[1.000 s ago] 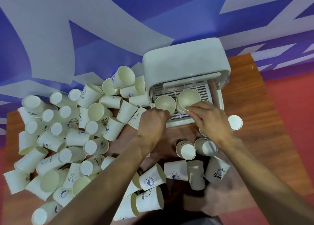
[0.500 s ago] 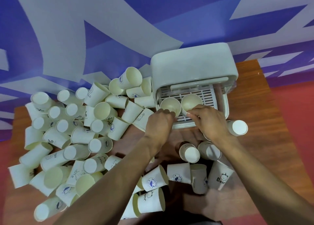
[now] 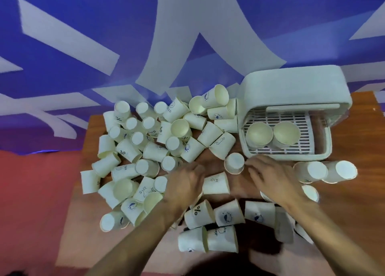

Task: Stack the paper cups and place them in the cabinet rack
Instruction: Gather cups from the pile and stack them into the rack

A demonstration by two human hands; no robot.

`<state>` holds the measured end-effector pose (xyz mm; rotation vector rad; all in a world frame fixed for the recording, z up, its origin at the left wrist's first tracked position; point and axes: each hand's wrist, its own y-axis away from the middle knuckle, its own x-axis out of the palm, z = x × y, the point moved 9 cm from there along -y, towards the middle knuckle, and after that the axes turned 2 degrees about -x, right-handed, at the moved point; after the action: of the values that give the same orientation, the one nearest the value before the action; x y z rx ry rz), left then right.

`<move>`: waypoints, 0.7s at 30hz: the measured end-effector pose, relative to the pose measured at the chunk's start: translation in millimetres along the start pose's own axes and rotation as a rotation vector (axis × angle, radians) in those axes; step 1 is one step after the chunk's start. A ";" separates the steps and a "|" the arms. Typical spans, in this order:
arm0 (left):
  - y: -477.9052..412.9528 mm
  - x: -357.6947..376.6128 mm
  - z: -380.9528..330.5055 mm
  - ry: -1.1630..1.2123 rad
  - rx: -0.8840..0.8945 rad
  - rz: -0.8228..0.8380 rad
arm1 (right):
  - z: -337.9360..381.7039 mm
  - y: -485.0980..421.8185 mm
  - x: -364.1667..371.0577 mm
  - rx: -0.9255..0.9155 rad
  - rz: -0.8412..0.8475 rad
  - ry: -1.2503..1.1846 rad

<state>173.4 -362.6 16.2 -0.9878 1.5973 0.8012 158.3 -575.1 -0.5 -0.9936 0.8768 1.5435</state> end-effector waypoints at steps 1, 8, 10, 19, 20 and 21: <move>13.2 -0.4 18.4 -0.017 -0.044 0.013 | 10.9 -0.6 10.0 -0.005 0.061 0.011; 64.6 -3.2 121.2 -0.011 -0.394 0.068 | 66.1 -5.4 58.6 0.072 0.321 0.112; 56.0 -1.8 128.0 0.033 -0.411 0.070 | 65.2 -5.6 64.4 0.174 0.313 0.151; 5.1 31.7 131.3 -0.023 -0.454 0.096 | 54.4 -7.3 87.8 0.456 0.279 -0.053; 5.2 34.6 132.3 -0.033 -0.447 0.099 | 54.1 -6.9 88.1 0.478 0.272 -0.084; 6.0 35.7 132.9 -0.048 -0.431 0.093 | 53.7 -6.6 90.4 0.501 0.274 -0.117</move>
<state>219.9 -250.5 -49.0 -1.1898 1.4667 1.2595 147.5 -491.2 -63.3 -0.4313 1.2753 1.4800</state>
